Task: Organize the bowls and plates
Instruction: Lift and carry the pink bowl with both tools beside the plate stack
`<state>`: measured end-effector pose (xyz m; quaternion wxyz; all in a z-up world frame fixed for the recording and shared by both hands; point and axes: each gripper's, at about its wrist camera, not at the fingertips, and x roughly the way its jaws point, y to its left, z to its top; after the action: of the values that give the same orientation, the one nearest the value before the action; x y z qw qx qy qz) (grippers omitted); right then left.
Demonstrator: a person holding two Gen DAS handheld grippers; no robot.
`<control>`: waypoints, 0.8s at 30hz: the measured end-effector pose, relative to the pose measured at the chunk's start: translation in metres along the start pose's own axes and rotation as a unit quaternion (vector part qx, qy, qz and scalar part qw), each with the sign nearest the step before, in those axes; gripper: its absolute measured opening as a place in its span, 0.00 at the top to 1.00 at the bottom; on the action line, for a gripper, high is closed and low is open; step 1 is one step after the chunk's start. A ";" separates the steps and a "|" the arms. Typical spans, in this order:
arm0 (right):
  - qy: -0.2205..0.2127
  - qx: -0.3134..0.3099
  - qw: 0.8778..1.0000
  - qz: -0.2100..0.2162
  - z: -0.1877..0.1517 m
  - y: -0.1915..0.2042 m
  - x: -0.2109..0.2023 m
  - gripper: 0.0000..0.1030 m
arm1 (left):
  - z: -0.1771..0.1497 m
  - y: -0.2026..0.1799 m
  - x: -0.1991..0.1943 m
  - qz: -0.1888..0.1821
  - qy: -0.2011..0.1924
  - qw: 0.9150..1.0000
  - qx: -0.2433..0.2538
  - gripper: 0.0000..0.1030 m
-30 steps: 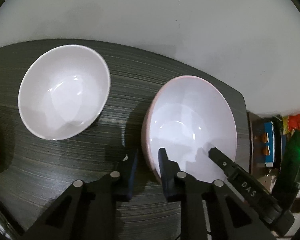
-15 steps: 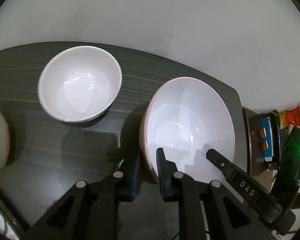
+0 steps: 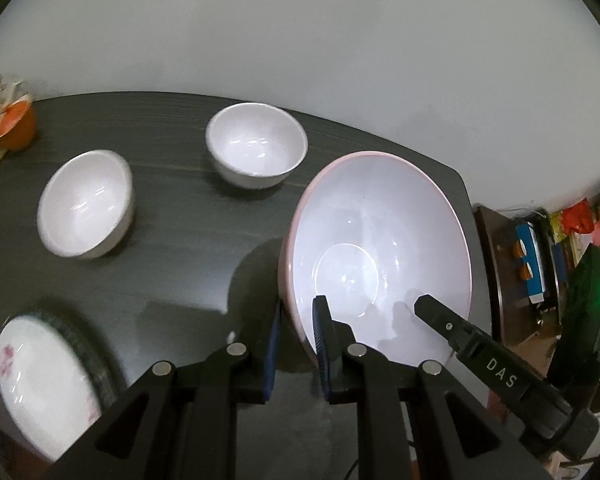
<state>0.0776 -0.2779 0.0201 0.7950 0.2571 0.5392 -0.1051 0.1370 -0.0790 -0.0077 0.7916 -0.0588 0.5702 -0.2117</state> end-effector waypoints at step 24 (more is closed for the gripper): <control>0.052 -0.053 0.997 0.004 -0.133 0.042 -0.012 0.83 | -0.127 0.086 -0.055 0.018 0.015 0.999 -0.033 0.84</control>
<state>-0.0157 -0.1746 0.0057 0.7786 0.2216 0.5840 -0.0598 0.0279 0.0394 -0.0317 0.7839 -0.0718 0.5900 -0.1793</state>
